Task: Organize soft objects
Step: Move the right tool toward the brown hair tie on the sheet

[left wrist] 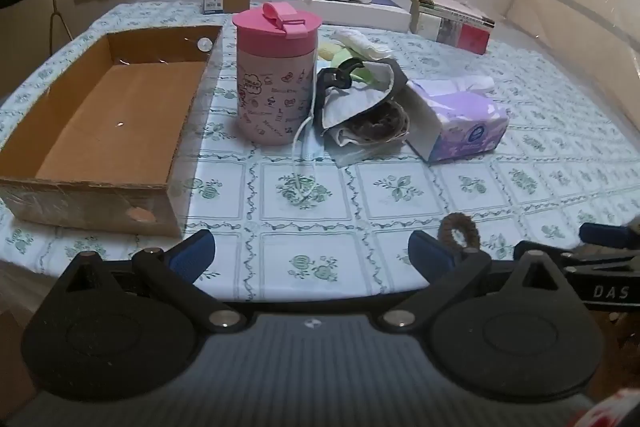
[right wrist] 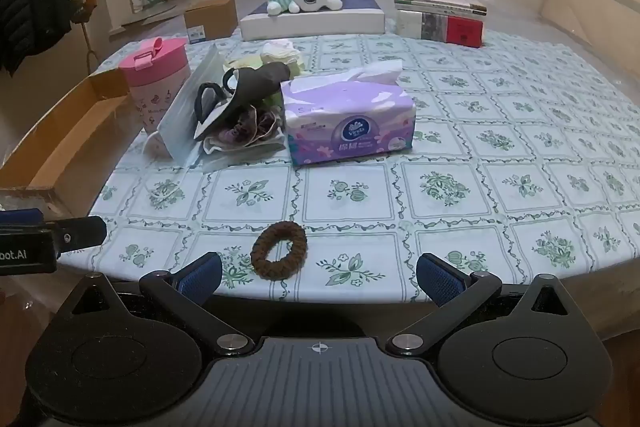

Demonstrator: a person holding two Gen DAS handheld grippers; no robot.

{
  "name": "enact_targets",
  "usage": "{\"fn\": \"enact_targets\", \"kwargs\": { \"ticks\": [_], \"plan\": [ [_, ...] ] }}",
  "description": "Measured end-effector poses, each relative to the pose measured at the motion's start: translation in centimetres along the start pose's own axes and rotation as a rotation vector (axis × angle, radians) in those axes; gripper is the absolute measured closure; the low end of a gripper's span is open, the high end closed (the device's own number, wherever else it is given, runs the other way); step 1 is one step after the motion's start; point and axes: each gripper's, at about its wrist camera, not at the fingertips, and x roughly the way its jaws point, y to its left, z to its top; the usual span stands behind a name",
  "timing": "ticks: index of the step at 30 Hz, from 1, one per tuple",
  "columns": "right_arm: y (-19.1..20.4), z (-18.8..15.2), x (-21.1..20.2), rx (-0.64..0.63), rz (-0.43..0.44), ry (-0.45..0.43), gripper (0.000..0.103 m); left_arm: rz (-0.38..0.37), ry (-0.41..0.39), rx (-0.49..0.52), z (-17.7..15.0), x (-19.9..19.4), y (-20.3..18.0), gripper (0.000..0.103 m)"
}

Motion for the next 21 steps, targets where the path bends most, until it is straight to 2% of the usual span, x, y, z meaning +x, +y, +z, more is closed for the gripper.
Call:
{"fn": "enact_targets", "kwargs": {
  "ticks": [8,10,21],
  "plan": [
    [0.0,0.0,-0.1,-0.003,-0.008,-0.006,0.001,0.041,-0.004,0.054,0.8,-0.7,-3.1,0.001],
    [0.1,0.0,-0.1,-0.003,-0.009,-0.006,0.001,0.011,-0.011,0.018,0.7,-0.8,-1.4,0.001],
    [0.1,0.1,-0.1,0.002,-0.006,-0.008,0.001,-0.004,-0.018,0.008,0.3,-0.6,-0.5,0.001]
  ]
}}
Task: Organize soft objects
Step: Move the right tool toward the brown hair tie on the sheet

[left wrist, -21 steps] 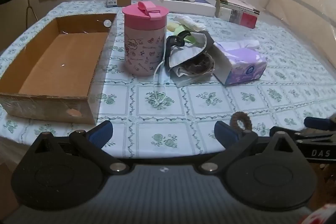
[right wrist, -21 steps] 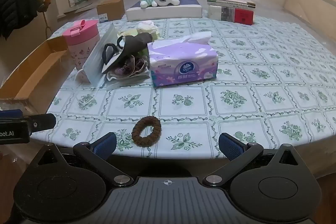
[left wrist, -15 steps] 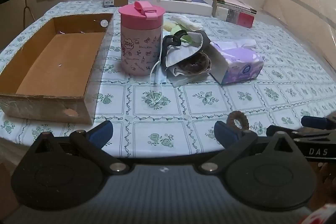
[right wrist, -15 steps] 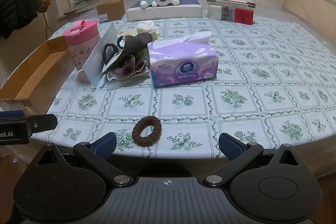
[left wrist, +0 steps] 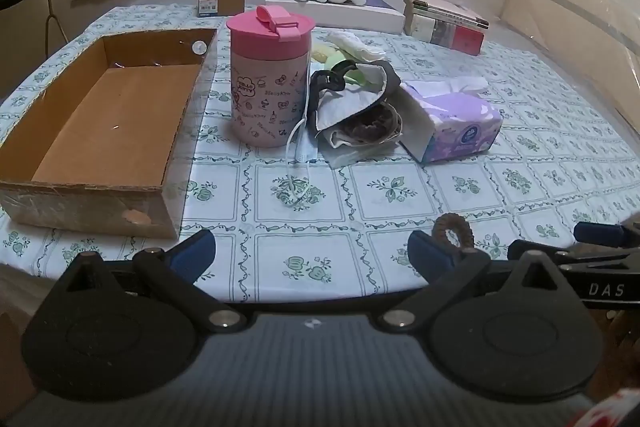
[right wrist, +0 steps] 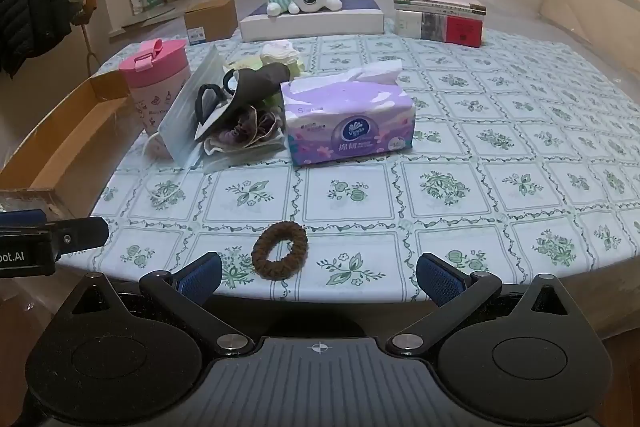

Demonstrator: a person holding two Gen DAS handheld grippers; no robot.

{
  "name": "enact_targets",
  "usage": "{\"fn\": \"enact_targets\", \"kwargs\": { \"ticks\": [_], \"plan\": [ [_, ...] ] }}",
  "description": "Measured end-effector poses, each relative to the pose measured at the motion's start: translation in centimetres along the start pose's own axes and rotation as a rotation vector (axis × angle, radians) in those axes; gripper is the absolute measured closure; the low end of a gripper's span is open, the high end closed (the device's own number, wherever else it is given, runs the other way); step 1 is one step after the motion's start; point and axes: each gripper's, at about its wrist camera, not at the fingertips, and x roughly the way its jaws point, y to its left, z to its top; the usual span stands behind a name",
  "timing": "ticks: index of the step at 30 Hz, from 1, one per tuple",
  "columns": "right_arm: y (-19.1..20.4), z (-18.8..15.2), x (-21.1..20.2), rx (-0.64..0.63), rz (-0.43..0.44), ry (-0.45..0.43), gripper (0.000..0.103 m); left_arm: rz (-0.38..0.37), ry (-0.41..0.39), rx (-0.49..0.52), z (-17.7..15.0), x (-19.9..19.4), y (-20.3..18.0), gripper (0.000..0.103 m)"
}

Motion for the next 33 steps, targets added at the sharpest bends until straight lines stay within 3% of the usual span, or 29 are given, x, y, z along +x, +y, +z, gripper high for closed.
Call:
{"fn": "enact_targets", "kwargs": {
  "ticks": [33],
  "plan": [
    [-0.34,0.25,0.53,0.003,0.011,-0.016,0.001,-0.033,-0.006,-0.008,0.54,0.72,0.26,0.004]
  ]
}}
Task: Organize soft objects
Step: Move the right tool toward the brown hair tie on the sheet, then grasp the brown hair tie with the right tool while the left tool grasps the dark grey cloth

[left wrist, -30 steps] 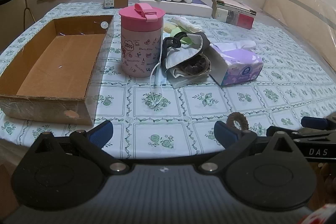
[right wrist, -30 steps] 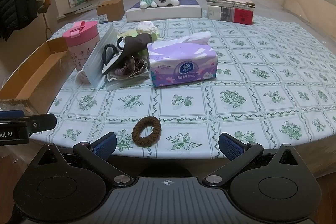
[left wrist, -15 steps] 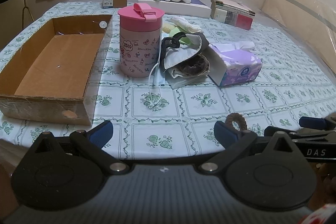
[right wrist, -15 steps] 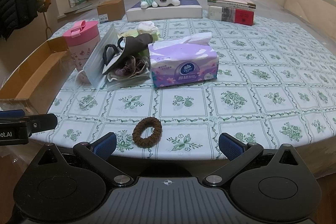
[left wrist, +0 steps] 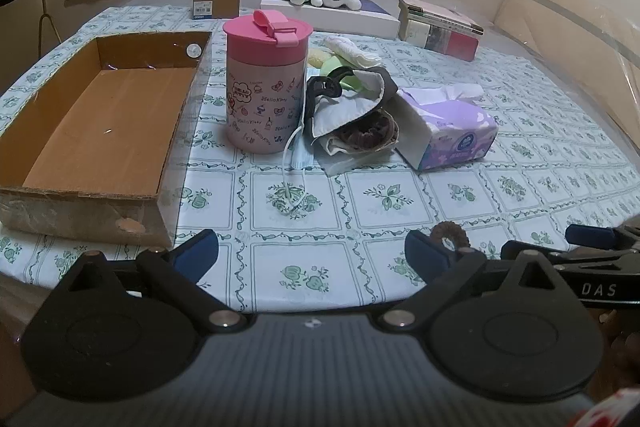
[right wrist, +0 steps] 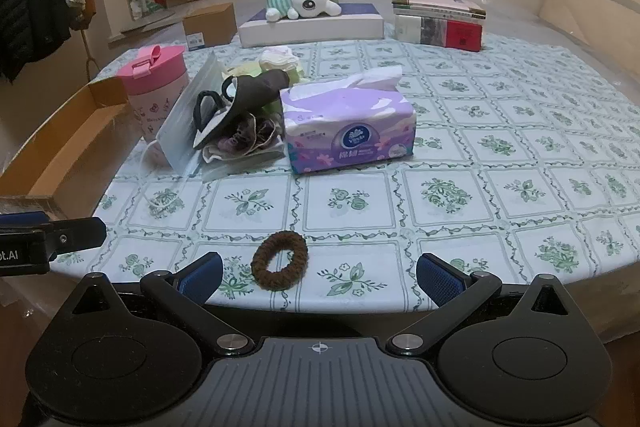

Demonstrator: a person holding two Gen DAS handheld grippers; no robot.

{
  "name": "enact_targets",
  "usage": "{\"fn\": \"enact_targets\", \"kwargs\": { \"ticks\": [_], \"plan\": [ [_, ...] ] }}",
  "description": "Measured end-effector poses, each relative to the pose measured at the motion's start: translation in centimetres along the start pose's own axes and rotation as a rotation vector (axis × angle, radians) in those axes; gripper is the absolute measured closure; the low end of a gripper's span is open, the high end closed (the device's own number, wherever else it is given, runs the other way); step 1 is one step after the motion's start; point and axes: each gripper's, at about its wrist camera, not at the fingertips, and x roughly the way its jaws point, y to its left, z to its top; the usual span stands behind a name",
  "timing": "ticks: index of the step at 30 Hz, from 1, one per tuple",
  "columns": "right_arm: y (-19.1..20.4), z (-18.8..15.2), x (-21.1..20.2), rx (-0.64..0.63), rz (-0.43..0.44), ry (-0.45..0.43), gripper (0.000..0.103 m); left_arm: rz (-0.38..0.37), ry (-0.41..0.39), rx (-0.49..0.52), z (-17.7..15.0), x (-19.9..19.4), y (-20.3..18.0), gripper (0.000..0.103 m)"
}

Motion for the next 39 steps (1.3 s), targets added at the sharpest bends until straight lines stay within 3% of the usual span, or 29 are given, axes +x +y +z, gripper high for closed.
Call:
{"fn": "enact_targets", "kwargs": {
  "ticks": [16,25,30,37,39],
  "plan": [
    [1.0,-0.6,3.5,-0.083,0.058,0.022,0.001,0.013,-0.016,0.048,0.3,2.6,0.6,0.008],
    [2.2,-0.8,7.4,-0.145,0.09,0.072,0.025,-0.002,-0.064,0.129,0.9,4.6,0.0,0.011],
    [2.6,-0.8,8.6,-0.161,0.087,0.092,0.041,-0.021,-0.055,0.119,1.3,5.6,0.2,0.011],
    [2.7,-0.5,8.6,-0.172,0.055,0.087,0.08,-0.044,-0.044,0.11,1.7,6.2,0.3,0.011],
    [2.6,-0.4,8.4,-0.163,0.052,0.083,0.083,-0.052,-0.044,0.109,1.8,6.1,0.1,0.011]
  ]
}}
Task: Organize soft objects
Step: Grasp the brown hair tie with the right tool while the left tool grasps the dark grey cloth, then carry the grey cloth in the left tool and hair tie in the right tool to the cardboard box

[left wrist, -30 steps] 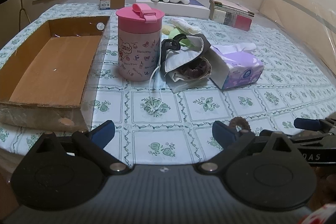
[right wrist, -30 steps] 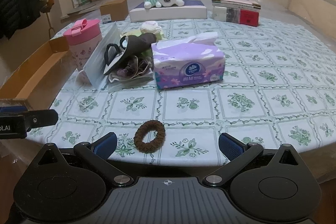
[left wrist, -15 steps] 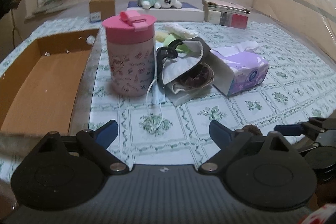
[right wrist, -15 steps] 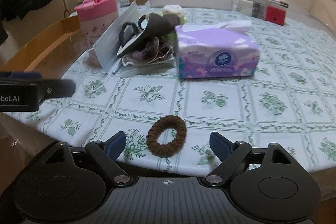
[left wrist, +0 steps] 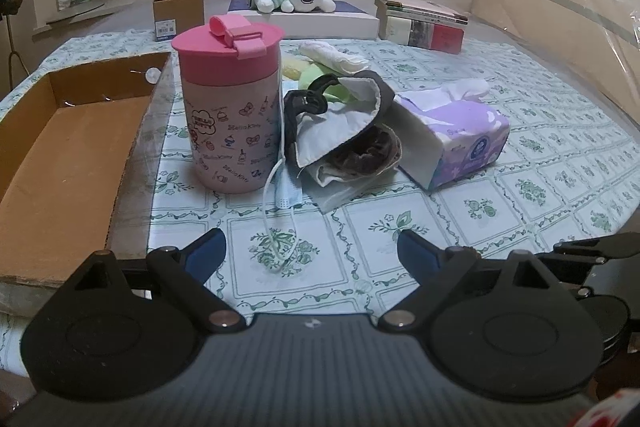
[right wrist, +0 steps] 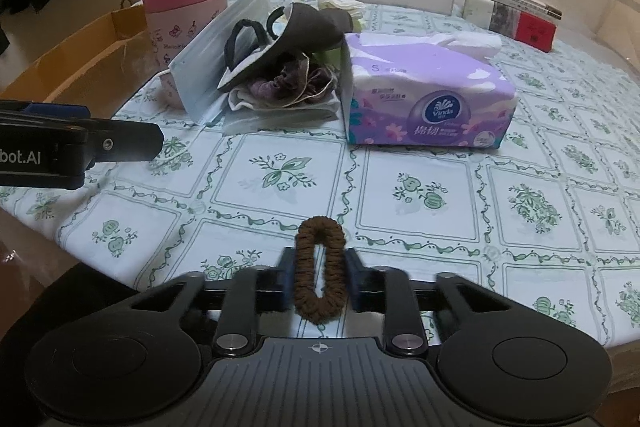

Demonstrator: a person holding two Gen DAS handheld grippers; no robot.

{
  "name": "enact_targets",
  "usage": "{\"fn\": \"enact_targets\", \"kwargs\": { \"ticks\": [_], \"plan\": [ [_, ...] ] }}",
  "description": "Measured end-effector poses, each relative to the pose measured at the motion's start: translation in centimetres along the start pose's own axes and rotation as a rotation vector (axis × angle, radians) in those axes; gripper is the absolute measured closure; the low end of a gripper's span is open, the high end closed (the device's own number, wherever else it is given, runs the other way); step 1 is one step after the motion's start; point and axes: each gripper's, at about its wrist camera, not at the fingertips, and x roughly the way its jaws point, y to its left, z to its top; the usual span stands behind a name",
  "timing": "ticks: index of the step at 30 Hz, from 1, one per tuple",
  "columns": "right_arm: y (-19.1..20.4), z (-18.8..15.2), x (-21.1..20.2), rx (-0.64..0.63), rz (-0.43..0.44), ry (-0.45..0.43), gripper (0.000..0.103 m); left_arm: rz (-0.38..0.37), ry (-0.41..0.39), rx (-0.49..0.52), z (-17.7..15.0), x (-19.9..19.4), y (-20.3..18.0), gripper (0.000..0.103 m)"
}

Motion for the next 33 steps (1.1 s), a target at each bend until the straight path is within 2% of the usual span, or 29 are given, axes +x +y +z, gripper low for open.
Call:
{"fn": "enact_targets", "kwargs": {
  "ticks": [7,9,13,14,17,19,24,28,31,33],
  "plan": [
    [-1.0,1.4,-2.0,0.036,-0.023,-0.076,0.084,-0.012,-0.024,0.014,1.2,-0.4,-0.7,0.012],
    [-1.6,1.9,-2.6,0.045,-0.034,-0.097,0.084,-0.018,-0.042,0.035,1.9,-0.2,-1.2,0.019],
    [-2.9,2.9,-3.3,0.069,-0.053,-0.127,0.084,-0.021,-0.077,0.087,3.3,0.5,-2.6,0.027],
    [-3.3,3.1,-3.5,0.075,-0.059,-0.134,0.084,-0.025,-0.083,0.1,3.7,0.8,-3.0,0.032],
    [-4.1,3.5,-3.6,0.088,-0.067,-0.141,0.084,-0.028,-0.099,0.147,4.7,2.3,-4.3,0.034],
    [-4.5,3.7,-3.4,0.093,-0.071,-0.144,0.084,-0.036,-0.1,0.161,5.4,3.5,-4.9,0.041],
    [-5.5,4.4,-2.8,0.114,-0.073,-0.147,0.084,-0.039,-0.092,0.159,7.2,6.3,-5.7,0.063],
    [-5.9,4.9,-2.3,0.124,-0.066,-0.149,0.084,-0.037,-0.078,0.154,8.1,8.2,-5.8,0.067],
    [-6.2,5.3,-1.9,0.127,-0.061,-0.154,0.084,-0.027,-0.064,0.157,8.2,9.3,-5.7,0.074],
    [-6.3,5.6,-1.7,0.129,-0.057,-0.156,0.084,-0.018,-0.057,0.152,8.2,9.7,-5.5,0.085]
  ]
}}
